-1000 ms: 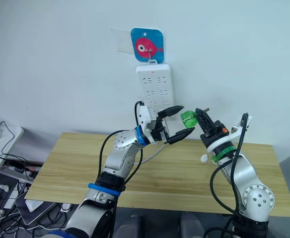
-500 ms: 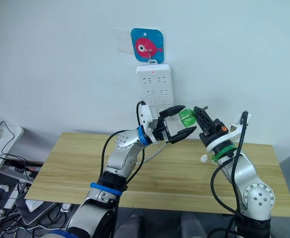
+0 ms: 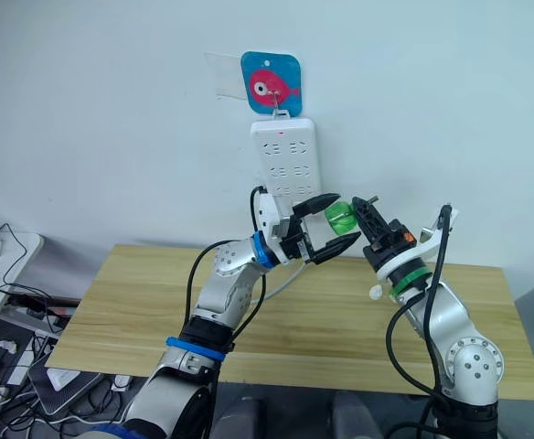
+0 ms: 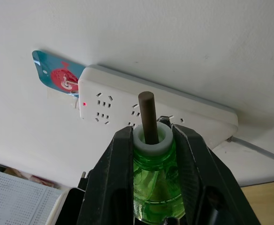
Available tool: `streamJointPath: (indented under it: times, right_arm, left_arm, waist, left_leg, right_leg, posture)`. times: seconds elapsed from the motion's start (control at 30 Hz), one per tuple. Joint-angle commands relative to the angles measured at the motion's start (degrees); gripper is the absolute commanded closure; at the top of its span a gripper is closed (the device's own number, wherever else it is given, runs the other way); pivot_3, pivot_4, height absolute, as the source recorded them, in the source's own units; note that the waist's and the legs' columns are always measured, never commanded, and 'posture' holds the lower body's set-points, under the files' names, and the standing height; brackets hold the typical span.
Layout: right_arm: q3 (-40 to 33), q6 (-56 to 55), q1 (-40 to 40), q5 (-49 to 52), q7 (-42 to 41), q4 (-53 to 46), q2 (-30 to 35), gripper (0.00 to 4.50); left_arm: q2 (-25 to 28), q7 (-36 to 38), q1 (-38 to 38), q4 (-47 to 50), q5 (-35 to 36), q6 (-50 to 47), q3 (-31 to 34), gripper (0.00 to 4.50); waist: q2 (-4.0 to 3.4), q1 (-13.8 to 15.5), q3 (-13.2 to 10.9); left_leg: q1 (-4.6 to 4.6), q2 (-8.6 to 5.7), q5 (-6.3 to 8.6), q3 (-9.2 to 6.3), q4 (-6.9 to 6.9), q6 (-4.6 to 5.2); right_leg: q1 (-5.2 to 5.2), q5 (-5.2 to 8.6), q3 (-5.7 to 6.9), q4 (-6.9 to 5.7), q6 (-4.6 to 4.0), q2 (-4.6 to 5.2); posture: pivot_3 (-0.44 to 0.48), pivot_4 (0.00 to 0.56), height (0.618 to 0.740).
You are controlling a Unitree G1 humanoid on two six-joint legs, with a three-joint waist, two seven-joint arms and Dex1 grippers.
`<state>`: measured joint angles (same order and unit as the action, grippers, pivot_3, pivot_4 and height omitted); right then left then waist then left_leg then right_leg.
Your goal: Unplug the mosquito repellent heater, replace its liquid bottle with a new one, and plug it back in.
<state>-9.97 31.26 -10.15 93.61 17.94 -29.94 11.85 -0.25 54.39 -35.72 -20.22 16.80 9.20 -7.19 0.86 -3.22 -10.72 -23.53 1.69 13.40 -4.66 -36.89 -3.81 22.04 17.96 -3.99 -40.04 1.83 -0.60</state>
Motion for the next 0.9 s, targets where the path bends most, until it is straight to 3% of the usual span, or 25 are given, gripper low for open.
streamJointPath:
  times: [0.03, 0.2, 0.57, 0.9]
  right_arm:
    - [-0.4, -1.1, -0.7, 1.5, -0.4, -2.8, 0.5, 3.66]
    - [-0.2, -1.3, -0.6, 1.7, -0.6, -2.8, 0.9, 3.66]
    - [1.5, -0.3, -0.1, 0.0, -0.8, -2.7, 2.1, 3.66]
    - [2.6, 3.1, 3.8, 0.9, -3.3, -4.4, 7.1, 0.12]
  left_arm:
    - [-0.7, 0.1, -1.0, 1.2, 1.0, 0.7, -0.1, 0.58]
    - [-0.8, 0.2, -1.1, 1.2, 1.3, 0.5, -0.1, 2.14]
    - [-0.3, -0.5, -1.5, 0.3, 0.3, 0.8, 0.0, 2.24]
    - [0.8, 0.1, -1.1, 0.1, 0.7, 0.6, 0.5, 2.24]
  waist:
    - [0.0, 0.0, 0.0]
    - [0.0, 0.0, 0.0]
    - [0.0, 0.0, 0.0]
    - [0.0, 0.0, 0.0]
  left_leg:
    - [0.0, 0.0, 0.0, 0.0, 0.0, 0.0]
    - [0.0, 0.0, 0.0, 0.0, 0.0, 0.0]
    - [0.0, 0.0, 0.0, 0.0, 0.0, 0.0]
    - [-0.02, 0.0, 0.0, -0.01, 0.0, 0.0]
  right_leg:
    - [0.0, 0.0, 0.0, 0.0, 0.0, 0.0]
    - [0.0, 0.0, 0.0, 0.0, 0.0, 0.0]
    - [0.0, 0.0, 0.0, 0.0, 0.0, 0.0]
    - [0.01, 0.0, 0.01, 0.01, 0.0, -0.01]
  posture:
    - [-0.028, 0.144, 0.74]
    - [-0.03, 0.147, 0.74]
    - [-0.028, 0.151, 0.74]
    - [-0.018, 0.145, 0.74]
